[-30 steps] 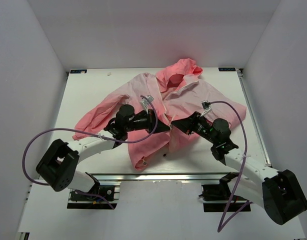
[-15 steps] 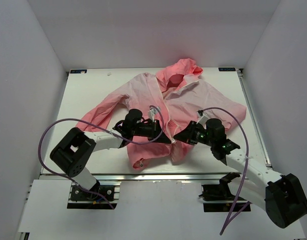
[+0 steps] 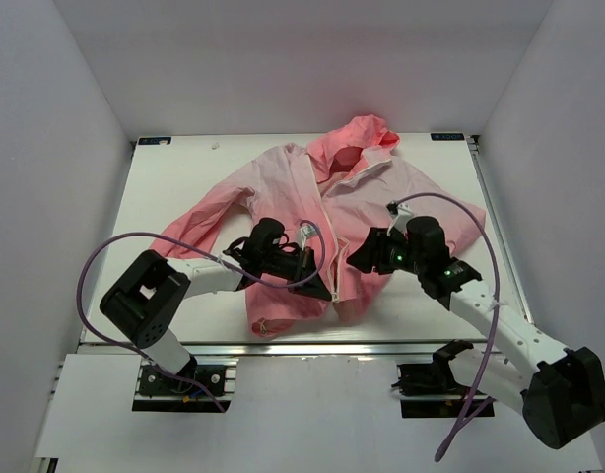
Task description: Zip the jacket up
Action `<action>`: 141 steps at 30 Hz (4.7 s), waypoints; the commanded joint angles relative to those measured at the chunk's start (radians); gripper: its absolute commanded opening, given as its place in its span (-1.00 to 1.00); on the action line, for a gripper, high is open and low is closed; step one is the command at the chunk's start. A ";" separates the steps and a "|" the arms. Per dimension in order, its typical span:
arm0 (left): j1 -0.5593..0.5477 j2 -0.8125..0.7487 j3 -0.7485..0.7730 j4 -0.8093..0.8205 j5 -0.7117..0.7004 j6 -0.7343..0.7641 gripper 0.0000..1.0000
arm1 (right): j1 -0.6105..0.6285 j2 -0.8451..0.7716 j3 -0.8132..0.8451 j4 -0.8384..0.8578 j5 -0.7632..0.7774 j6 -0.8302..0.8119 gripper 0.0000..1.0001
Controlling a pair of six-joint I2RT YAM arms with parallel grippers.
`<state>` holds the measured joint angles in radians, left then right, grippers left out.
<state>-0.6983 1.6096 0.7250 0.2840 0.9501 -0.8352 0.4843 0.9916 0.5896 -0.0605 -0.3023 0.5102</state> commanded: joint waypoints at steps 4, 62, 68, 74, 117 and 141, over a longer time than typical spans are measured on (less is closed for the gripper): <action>-0.010 -0.033 0.068 -0.149 0.056 0.051 -1.00 | 0.279 -0.073 0.228 -0.306 0.375 -0.315 0.23; -0.012 -0.091 0.096 -0.266 0.045 0.062 -1.00 | 0.893 0.097 0.196 -0.320 0.878 -0.578 -0.80; -0.012 -0.097 0.094 -0.264 0.050 0.064 -1.00 | 0.890 0.122 0.187 -0.323 0.878 -0.573 -0.77; -0.012 -0.091 0.097 -0.264 0.056 0.064 -1.00 | 0.890 0.124 0.179 -0.315 0.861 -0.576 -0.72; -0.010 -0.223 -0.039 -0.769 -0.005 0.146 -1.00 | 0.119 0.559 0.465 0.370 0.767 -0.748 -1.00; 0.160 -0.116 -0.068 -0.944 0.062 0.263 -1.00 | -0.272 1.708 1.877 0.510 0.741 -0.797 -1.00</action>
<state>-0.5121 1.4868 0.6975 -0.4000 0.8791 -0.6170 0.3347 2.6915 2.3455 0.1516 0.3546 -0.2672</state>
